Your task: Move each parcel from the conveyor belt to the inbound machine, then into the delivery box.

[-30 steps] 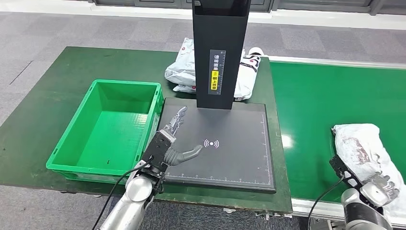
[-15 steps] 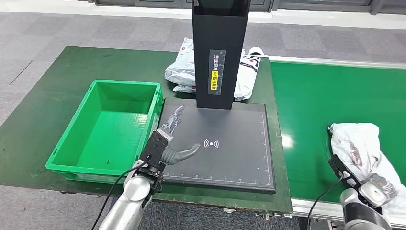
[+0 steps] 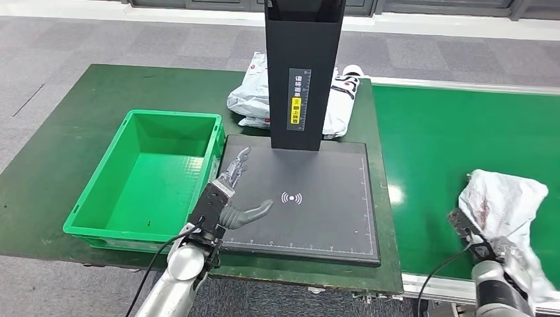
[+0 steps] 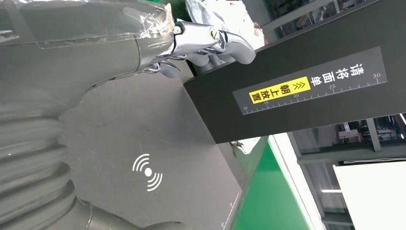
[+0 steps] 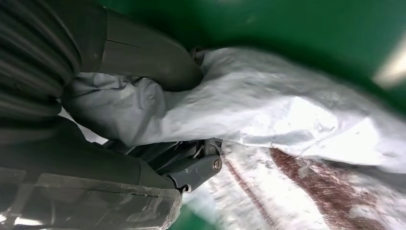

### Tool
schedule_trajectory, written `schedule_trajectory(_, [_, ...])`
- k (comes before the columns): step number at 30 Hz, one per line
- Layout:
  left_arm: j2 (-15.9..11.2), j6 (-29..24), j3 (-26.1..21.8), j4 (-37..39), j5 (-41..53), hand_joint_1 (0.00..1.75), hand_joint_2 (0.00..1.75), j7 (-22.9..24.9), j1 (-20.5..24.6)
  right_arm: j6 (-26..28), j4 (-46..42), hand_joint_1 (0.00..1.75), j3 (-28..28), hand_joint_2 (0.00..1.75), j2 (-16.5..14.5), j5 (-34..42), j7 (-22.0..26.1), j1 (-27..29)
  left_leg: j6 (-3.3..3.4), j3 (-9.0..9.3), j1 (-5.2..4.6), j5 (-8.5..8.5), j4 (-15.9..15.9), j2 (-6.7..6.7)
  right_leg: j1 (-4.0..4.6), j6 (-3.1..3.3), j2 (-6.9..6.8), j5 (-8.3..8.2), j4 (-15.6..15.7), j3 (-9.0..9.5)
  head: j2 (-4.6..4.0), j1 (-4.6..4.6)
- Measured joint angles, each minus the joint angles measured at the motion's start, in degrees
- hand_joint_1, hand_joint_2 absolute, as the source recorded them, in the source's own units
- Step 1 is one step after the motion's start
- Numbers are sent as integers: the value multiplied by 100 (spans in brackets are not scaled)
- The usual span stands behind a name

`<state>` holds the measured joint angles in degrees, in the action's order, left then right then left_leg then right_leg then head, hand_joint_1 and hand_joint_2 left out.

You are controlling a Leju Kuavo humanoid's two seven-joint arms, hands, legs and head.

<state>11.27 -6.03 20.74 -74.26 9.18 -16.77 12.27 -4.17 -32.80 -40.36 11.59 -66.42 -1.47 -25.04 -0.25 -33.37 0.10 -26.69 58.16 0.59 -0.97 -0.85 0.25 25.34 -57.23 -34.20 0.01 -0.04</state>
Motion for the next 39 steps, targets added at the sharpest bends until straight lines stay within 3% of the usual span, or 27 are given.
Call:
schedule_trajectory(2, [0, -59, -57, -10, 0, 0, 175, -80, -30, -742, -5, 175, -494, 175, -24, 1450, 920, 26, 0, 1, 0, -1, 0, -1, 0, 0, 1, 0, 0, -1, 1, 0])
schedule_trajectory(5, [1, -121, -144, -61, 0, 0, 175, -166, -121, -1400, -97, 175, -1064, 175, -124, 2864, 1459, 152, 0, 0, 1, -1, 0, 3, 1, 1, -4, 2, 0, -1, 1, 0])
schedule_trajectory(10, [1, -186, -229, -131, 4, 0, 175, -188, -235, -1589, -439, 175, -1455, 175, -335, 3789, 1437, 328, 0, -2, 4, -1, 0, 10, 3, 3, -10, 3, -1, 0, 0, 0])
schedule_trajectory(14, [1, -272, -265, -200, 27, 0, 175, -199, -343, -1568, -1767, 175, -1393, 175, -799, 5239, 1040, 735, -1, -11, 3, 0, -1, 18, 1, 7, -17, 7, -6, -3, 1, 0])
schedule_trajectory(21, [83, -227, -229, -232, 50, 0, 175, -110, -360, -739, -5018, 175, -49, 175, -1374, 5473, 375, 1282, -1, -13, 1, 0, -1, -2, 0, 9, 0, 7, -8, -22, 0, -2])
schedule_trajectory(25, [115, -195, -151, -189, 18, 0, 175, -38, -289, -497, -6220, 175, 561, 175, -1479, 5302, 449, 1499, -2, -17, 1, 2, -1, 8, -1, 9, -10, 7, -9, -19, 0, -1])
schedule_trajectory(27, [110, -180, -60, -144, -77, 0, 175, -9, -237, -271, -6707, 175, 1032, 175, -1370, 5213, 479, 1587, -2, -18, 0, 2, -1, 6, -1, 9, -6, 7, -10, -20, 0, 0])
schedule_trajectory(30, [81, -208, 93, -88, -239, 0, 175, 6, -181, 61, -7114, 175, 1906, 175, -974, 5242, 455, 1607, -3, -14, 0, 2, -1, -8, -1, 8, 5, 6, -9, -20, 1, 0])
schedule_trajectory(34, [3, -264, 256, -74, -366, 0, 175, 14, -170, 307, -7213, 175, 2882, 175, -526, 5336, 353, 1490, -2, -15, 0, 2, 0, -6, -1, 8, 3, 5, -9, -19, 1, 0])
schedule_trajectory(39, [-68, -282, 410, -75, -431, 0, 175, 16, -158, 223, -7068, 175, 3767, 175, -321, 5361, 10, 1189, -4, -14, 3, 4, -1, -5, 1, 9, 2, 4, -13, -19, 1, 0])
